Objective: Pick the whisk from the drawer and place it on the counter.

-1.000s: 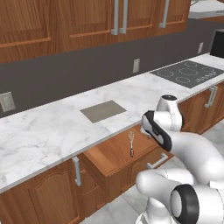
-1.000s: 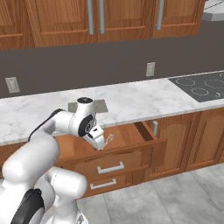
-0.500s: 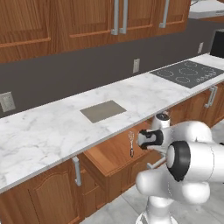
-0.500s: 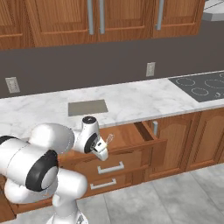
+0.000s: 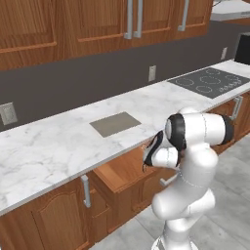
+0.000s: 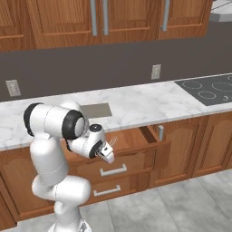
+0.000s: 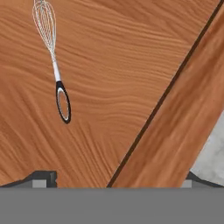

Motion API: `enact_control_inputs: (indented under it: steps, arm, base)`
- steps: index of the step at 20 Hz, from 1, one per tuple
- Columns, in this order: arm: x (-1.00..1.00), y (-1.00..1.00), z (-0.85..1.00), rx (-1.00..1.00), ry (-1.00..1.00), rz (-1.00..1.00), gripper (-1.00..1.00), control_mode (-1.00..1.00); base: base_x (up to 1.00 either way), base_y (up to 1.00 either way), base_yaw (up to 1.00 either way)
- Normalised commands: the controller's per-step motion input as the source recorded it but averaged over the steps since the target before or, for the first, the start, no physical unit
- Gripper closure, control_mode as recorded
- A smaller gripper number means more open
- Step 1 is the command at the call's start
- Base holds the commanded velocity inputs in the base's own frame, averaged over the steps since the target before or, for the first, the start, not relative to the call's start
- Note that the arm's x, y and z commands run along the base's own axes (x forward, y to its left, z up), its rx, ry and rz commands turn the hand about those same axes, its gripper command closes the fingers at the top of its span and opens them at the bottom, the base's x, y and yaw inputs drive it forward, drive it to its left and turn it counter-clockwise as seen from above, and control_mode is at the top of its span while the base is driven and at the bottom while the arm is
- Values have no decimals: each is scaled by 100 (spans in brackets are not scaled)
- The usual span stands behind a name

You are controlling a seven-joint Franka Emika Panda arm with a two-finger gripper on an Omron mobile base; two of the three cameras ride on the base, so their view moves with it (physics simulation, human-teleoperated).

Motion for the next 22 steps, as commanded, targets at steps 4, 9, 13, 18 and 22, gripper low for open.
enact_control_inputs:
  steps: [4,9,13,18,22]
  arm:
    - [-27,-29,-69,0,14,-12,-100,-100]
    - [-100,-52,-58,0,5,-24,-100,-100]
    - [-100,-60,-43,0,0,-23,-100,-100]
    - [-100,-77,-11,0,0,-21,-100,-100]
    - [-100,-85,4,0,-2,-13,-100,-100]
  base:
    - [0,0,0]
    - [0,0,0]
    - [0,0,0]
    - [0,0,0]
    - [0,0,0]
